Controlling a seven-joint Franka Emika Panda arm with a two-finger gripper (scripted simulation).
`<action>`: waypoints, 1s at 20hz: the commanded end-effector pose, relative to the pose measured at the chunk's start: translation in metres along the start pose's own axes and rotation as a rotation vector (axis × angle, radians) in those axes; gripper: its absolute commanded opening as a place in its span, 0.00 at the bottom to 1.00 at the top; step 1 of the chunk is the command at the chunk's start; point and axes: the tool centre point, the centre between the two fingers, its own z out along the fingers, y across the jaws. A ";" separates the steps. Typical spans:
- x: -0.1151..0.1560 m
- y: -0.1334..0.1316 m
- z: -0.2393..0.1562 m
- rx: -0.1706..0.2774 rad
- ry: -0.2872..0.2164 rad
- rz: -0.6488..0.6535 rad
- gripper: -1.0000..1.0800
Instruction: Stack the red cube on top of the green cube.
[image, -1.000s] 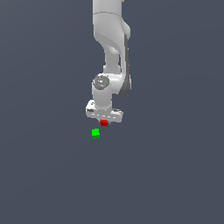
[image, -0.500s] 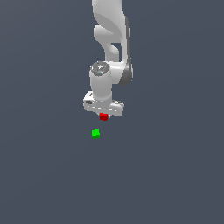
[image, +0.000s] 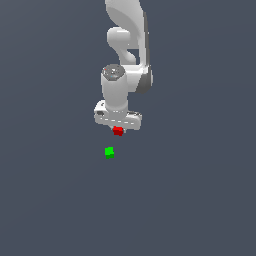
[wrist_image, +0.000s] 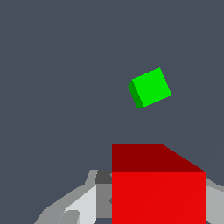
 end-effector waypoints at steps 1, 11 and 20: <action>0.000 0.000 0.001 0.000 0.000 0.000 0.00; 0.014 0.006 0.012 0.000 0.000 0.000 0.00; 0.053 0.023 0.043 0.000 0.000 0.000 0.00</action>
